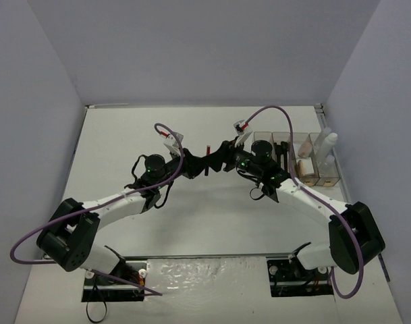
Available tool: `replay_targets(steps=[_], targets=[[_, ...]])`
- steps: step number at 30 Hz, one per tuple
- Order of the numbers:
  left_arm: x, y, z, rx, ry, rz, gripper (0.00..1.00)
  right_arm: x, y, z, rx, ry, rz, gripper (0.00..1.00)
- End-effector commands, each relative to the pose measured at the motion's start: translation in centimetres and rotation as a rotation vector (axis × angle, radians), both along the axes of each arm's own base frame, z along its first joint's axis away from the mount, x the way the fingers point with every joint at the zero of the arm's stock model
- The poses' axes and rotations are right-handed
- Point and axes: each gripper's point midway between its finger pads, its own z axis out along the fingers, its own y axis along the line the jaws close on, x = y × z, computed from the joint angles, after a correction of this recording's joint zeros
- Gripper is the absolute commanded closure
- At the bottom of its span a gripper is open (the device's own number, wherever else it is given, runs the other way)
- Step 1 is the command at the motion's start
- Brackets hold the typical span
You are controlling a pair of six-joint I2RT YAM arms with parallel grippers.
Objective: Organize the makeup
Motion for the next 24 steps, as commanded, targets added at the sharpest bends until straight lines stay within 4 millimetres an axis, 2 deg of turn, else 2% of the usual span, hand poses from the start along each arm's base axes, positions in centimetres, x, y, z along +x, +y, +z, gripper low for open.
replay_targets(steps=[1,6,19,21,24], targets=[[-2.1,-1.4,7.1,-0.111,-0.221,-0.103,1.00,1.1,1.2,5.1,0.109,-0.122,-0.005,0.54],[-2.5,-1.7,6.7,-0.108,-0.220,-0.118,1.00,1.3,1.0,4.7,0.106,-0.118,-0.019,0.63],[-2.6,-1.6,6.4,-0.102,-0.219,-0.112,1.00,2.3,0.0,4.3,0.076,-0.115,-0.094,0.62],[-2.7,-1.7,6.4,-0.103,-0.220,-0.114,1.00,2.2,0.2,4.2,0.073,-0.114,-0.085,0.68],[-2.5,-1.6,6.5,-0.098,-0.222,-0.108,1.00,2.0,0.2,4.2,0.073,-0.111,-0.073,0.87]])
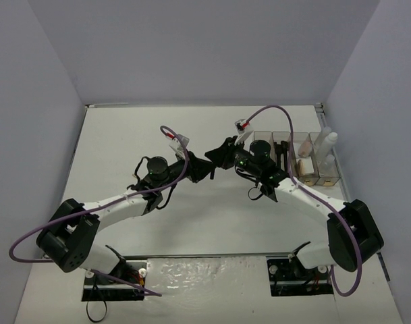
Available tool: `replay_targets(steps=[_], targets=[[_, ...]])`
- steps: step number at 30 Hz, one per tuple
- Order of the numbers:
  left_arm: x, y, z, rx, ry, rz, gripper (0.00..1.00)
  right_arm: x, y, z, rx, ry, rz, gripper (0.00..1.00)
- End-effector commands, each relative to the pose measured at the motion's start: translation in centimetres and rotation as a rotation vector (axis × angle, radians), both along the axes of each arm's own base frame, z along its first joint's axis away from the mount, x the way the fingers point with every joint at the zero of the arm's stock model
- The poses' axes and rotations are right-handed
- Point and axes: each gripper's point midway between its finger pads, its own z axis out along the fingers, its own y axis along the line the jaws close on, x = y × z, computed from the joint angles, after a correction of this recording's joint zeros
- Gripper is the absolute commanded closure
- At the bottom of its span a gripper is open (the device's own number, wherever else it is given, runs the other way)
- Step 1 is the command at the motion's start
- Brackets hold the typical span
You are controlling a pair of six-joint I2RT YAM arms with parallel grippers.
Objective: Organize the makeup
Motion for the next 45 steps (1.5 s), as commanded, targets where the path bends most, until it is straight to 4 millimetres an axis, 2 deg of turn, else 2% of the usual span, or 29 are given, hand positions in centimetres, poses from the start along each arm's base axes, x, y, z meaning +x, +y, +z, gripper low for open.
replay_targets(steps=[1,4,8,10,13,15,16,17,18,20,21,23,26,29,32,36,38,40,43,45], targets=[[-0.2,0.1,5.3,-0.091,-0.157,-0.008,1.00,0.7,0.4,4.2,0.054,-0.116,-0.003,0.92],[0.1,0.0,5.0,-0.081,-0.144,0.000,0.96,0.7,-0.1,3.9,0.024,-0.113,-0.017,1.00],[1.4,0.1,3.3,-0.016,-0.076,0.050,0.45,1.9,-2.5,3.2,-0.091,-0.097,-0.126,1.00],[1.9,0.8,1.7,0.036,-0.018,0.102,0.34,2.8,-4.6,2.9,-0.173,-0.098,-0.188,1.00],[3.0,2.6,0.1,0.126,0.019,0.216,0.24,4.6,-8.6,2.0,-0.298,-0.084,-0.320,1.00],[4.5,6.4,-2.1,0.293,0.083,0.414,0.14,6.1,-12.6,1.0,-0.368,-0.037,-0.424,1.00],[4.9,8.1,-2.1,0.345,0.090,0.494,0.11,6.9,-15.0,0.7,-0.399,-0.021,-0.473,1.00],[5.1,9.8,-2.3,0.403,0.101,0.566,0.09,7.0,-16.1,-0.3,-0.436,0.017,-0.490,1.00],[4.7,11.7,-3.8,0.496,0.146,0.620,0.07,7.4,-16.8,0.0,-0.455,0.017,-0.511,1.00],[4.5,16.7,-2.6,0.621,0.155,0.825,0.04,8.5,-19.2,-2.0,-0.562,0.074,-0.588,1.00],[3.9,18.1,-3.0,0.684,0.177,0.855,0.03,8.7,-19.7,-3.0,-0.597,0.097,-0.593,1.00],[2.9,21.8,-1.3,0.768,0.185,0.968,0.03,9.1,-20.8,-4.3,-0.631,0.130,-0.609,1.00],[1.4,24.9,1.4,0.786,0.178,1.050,0.03,10.2,-21.9,-6.3,-0.659,0.176,-0.635,1.00],[0.3,25.8,3.0,0.721,0.169,1.045,0.03,11.4,-22.4,-8.3,-0.692,0.218,-0.652,0.99],[-0.7,27.2,3.5,0.700,0.192,1.040,0.03,12.3,-22.8,-10.0,-0.710,0.248,-0.660,0.95],[-1.5,28.9,4.2,0.667,0.196,1.036,0.03,12.9,-22.1,-10.5,-0.703,0.250,-0.623,0.68],[-1.6,29.2,3.8,0.681,0.194,1.025,0.03,13.0,-21.6,-9.8,-0.686,0.235,-0.607,0.57],[-2.0,30.1,3.6,0.716,0.187,1.023,0.03,12.9,-20.7,-7.9,-0.663,0.190,-0.584,0.46],[-2.2,30.9,3.4,0.750,0.185,1.038,0.03,12.2,-18.6,-3.7,-0.610,0.092,-0.539,0.42],[-2.1,31.5,3.3,0.752,0.184,1.054,0.03,11.0,-15.2,-1.5,-0.601,0.004,-0.433,0.39]])
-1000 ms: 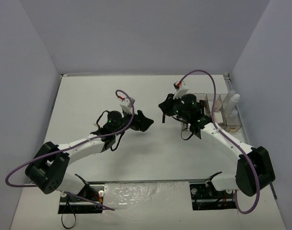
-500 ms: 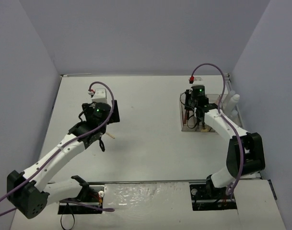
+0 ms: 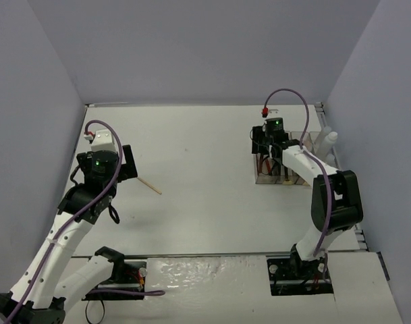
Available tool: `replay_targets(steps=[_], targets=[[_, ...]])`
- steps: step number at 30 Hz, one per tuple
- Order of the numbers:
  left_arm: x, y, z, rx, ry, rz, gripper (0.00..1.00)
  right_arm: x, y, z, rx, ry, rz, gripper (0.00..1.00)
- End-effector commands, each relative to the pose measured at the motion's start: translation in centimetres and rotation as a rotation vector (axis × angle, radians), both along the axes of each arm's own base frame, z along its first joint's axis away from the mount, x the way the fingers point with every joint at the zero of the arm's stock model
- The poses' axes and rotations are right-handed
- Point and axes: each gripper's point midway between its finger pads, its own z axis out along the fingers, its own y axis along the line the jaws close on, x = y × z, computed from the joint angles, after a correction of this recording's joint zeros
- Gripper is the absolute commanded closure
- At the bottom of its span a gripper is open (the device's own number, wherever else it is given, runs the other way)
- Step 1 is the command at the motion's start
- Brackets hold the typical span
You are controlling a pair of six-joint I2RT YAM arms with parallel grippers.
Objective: Organize the makeup
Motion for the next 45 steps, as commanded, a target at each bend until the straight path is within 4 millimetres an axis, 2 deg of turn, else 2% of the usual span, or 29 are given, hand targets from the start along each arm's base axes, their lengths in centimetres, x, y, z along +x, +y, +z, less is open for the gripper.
replay_targets(steps=[1,3,5,7,8,9,10,15,16,18,23,28,32,35,38,40,42,45], targets=[[0.1,0.9,0.3,0.044,-0.006,-0.010,0.03,-0.7,8.4,11.1,0.058,-0.274,0.273,0.38],[0.1,1.0,0.1,0.041,-0.013,-0.013,0.03,-2.0,12.4,11.9,0.059,-0.296,0.385,0.37],[0.1,1.3,0.0,0.032,-0.025,-0.006,0.03,-3.2,15.9,11.6,0.044,-0.296,0.505,0.36],[0.1,1.4,0.1,0.012,-0.047,-0.004,0.03,-5.1,21.1,9.4,0.039,-0.256,0.634,0.36],[0.1,1.4,0.4,0.002,-0.067,-0.004,0.03,-5.2,22.6,9.7,0.047,-0.266,0.668,0.36],[-0.1,1.6,0.5,-0.003,-0.076,-0.001,0.03,-5.9,24.9,9.1,0.052,-0.256,0.721,0.36],[-0.1,1.8,0.4,-0.004,-0.080,0.005,0.03,-6.1,25.9,7.8,0.048,-0.233,0.745,0.36],[-0.9,3.2,1.3,0.001,-0.143,0.059,0.03,-9.1,35.2,5.6,0.079,-0.217,0.918,0.39],[-1.1,3.5,1.4,-0.001,-0.155,0.072,0.03,-9.4,36.4,3.4,0.069,-0.185,0.937,0.39],[-1.4,3.7,1.6,-0.013,-0.174,0.086,0.03,-9.9,39.2,1.8,0.074,-0.169,0.971,0.41],[-1.7,3.8,1.8,-0.025,-0.204,0.088,0.03,-10.8,43.5,-0.8,0.081,-0.164,1.012,0.44],[-1.5,3.6,1.5,-0.035,-0.192,0.080,0.03,-10.4,45.4,-2.5,0.052,-0.193,0.983,0.45],[-1.6,3.7,1.5,-0.034,-0.187,0.083,0.03,-10.0,45.3,-4.0,0.042,-0.180,0.962,0.49],[-1.6,3.8,1.5,-0.035,-0.190,0.084,0.03,-10.5,44.8,-5.4,0.037,-0.146,0.957,0.60],[-1.7,3.9,1.6,-0.037,-0.193,0.086,0.03,-10.9,43.9,-6.2,0.030,-0.121,0.942,0.83],[-1.6,3.8,1.6,-0.039,-0.195,0.084,0.03,-11.1,42.9,-6.3,0.011,-0.112,0.927,0.94],[-1.6,3.8,1.5,-0.039,-0.192,0.080,0.03,-11.4,41.5,-6.1,-0.006,-0.106,0.910,1.00],[-1.6,3.7,1.5,-0.044,-0.193,0.073,0.03,-10.9,38.6,-5.8,-0.036,-0.101,0.854,1.00]])
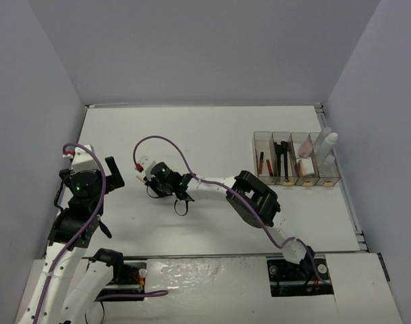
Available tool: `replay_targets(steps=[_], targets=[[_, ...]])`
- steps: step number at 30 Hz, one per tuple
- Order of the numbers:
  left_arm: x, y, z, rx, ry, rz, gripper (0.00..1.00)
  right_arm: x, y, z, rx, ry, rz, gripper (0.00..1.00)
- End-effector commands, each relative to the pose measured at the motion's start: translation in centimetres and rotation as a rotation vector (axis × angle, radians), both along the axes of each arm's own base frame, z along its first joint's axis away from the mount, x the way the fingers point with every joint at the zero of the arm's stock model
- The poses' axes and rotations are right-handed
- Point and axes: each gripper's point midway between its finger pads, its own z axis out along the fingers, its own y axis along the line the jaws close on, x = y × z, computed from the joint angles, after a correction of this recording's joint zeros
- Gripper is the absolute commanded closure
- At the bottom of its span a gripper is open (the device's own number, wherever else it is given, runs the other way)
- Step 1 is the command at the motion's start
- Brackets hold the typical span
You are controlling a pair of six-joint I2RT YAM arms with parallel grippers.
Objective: Organize the makeup
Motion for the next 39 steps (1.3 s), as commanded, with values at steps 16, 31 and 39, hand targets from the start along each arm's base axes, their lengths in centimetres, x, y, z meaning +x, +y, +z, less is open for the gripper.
replay_targets(steps=[16,31,39], targets=[[1.1,-0.2,1.6,-0.027,-0.061,-0.006,0.03,6.7,-31.7,14.5,0.063,-0.174,-0.758,1.00],[1.2,-0.4,1.4,-0.027,-0.052,-0.020,0.03,10.5,-44.3,11.7,0.114,-0.100,-1.007,1.00],[1.3,-0.6,1.5,-0.026,-0.054,-0.031,0.03,11.6,-43.8,9.0,0.155,-0.035,-1.016,0.92]])
